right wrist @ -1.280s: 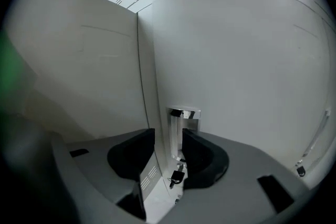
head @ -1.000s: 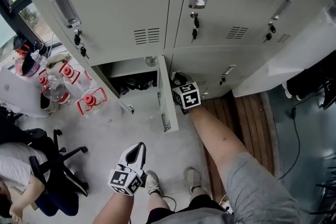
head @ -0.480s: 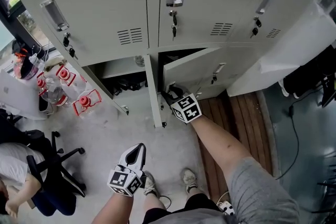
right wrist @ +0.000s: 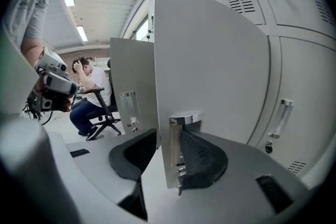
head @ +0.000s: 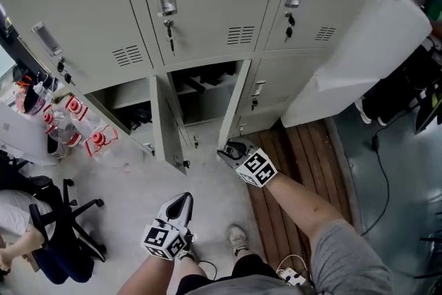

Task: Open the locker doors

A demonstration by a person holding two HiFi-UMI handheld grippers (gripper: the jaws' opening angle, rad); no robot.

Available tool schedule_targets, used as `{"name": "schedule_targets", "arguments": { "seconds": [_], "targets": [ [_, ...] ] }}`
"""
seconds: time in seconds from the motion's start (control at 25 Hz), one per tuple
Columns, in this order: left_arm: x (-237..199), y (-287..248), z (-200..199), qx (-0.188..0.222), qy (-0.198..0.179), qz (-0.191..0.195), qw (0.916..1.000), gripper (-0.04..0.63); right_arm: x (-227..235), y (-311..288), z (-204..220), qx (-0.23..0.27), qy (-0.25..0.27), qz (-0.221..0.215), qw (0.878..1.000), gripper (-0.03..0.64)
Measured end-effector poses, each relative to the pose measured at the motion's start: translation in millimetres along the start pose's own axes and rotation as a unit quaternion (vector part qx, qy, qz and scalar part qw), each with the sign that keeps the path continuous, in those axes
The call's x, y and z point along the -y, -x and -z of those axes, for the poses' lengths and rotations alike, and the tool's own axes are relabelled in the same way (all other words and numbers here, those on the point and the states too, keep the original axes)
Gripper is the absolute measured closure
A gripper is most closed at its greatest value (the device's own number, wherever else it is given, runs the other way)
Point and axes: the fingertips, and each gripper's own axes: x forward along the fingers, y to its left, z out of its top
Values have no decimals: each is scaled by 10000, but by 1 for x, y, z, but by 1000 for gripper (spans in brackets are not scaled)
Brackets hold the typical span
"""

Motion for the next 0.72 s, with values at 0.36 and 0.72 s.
{"name": "schedule_targets", "arguments": {
  "seconds": [0.36, 0.72],
  "targets": [
    [70, -53, 2, 33, -155, 105, 9998, 592, 53, 94, 52, -295, 172, 14, 9994, 482],
    [95, -64, -6, 89, -91, -89, 9999, 592, 87, 124, 71, -417, -339, 616, 9967, 439]
  ]
}}
